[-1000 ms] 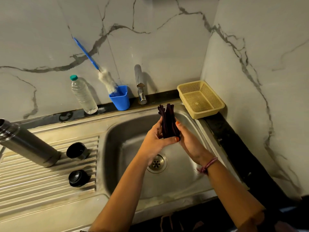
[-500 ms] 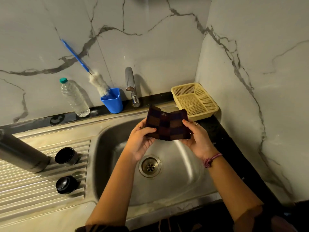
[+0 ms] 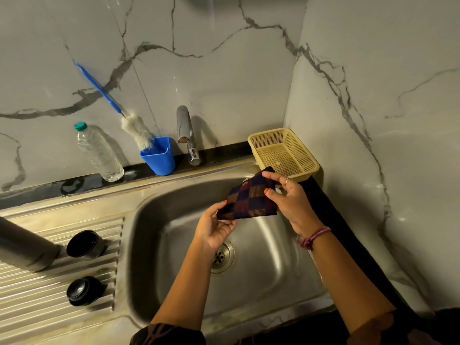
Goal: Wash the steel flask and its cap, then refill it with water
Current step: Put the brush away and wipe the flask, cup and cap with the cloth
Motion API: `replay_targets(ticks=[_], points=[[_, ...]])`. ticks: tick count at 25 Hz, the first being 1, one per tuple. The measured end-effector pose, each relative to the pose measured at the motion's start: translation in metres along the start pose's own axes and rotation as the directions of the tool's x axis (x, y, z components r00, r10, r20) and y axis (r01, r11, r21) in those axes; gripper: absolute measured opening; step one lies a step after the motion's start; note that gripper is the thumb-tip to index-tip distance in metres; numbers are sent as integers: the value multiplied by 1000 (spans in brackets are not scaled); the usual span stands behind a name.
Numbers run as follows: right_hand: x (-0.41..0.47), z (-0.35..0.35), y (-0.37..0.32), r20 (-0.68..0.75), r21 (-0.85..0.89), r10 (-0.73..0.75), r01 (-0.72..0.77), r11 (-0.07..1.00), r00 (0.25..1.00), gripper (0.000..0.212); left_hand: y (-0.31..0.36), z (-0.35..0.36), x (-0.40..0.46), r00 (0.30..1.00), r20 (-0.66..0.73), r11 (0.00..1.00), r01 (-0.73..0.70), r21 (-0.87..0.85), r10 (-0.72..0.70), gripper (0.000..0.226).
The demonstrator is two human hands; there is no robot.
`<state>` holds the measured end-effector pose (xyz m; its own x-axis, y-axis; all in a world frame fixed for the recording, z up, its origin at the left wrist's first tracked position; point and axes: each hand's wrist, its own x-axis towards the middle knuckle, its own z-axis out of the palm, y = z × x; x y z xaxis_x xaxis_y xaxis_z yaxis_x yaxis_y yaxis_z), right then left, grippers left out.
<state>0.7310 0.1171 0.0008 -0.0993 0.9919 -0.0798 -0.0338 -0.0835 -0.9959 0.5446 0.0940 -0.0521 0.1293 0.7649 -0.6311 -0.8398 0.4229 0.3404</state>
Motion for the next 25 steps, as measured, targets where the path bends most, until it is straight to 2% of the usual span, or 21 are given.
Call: replay_targets(ticks=[3, 6, 8, 10, 12, 16, 19, 23, 25], points=[[5, -10, 2, -53, 7, -26, 27, 1000, 998, 45, 6, 13, 4, 995, 54, 995, -79, -65, 82, 32], [12, -20, 5, -104, 49, -76, 81, 996, 992, 52, 9, 38, 15, 988, 68, 986, -133, -105, 140, 19], [18, -27, 6, -168, 11, -124, 127, 992, 978, 52, 12, 59, 27, 984, 109, 986, -126, -111, 138, 16], [23, -33, 4, -197, -11, -111, 111, 994, 974, 49, 16, 79, 43, 984, 103, 989, -145, -11, 145, 11], [30, -39, 1, -186, 45, -42, 51, 998, 982, 46, 20, 99, 60, 983, 59, 977, -177, 116, 171, 24], [42, -56, -5, -142, 22, 35, -32, 999, 989, 47, 26, 140, 86, 935, 75, 912, -354, 208, 346, 23], [52, -70, 0, -118, -80, 71, -80, 994, 990, 46, 26, 159, 98, 898, 177, 793, -438, 424, 402, 31], [69, -84, 11, -124, -211, 175, -198, 957, 977, 44, 30, 171, 120, 881, 323, 478, -462, 747, 346, 37], [72, -88, 13, -128, -323, 190, -222, 920, 973, 45, 31, 171, 134, 900, 315, 333, -409, 850, 300, 35]])
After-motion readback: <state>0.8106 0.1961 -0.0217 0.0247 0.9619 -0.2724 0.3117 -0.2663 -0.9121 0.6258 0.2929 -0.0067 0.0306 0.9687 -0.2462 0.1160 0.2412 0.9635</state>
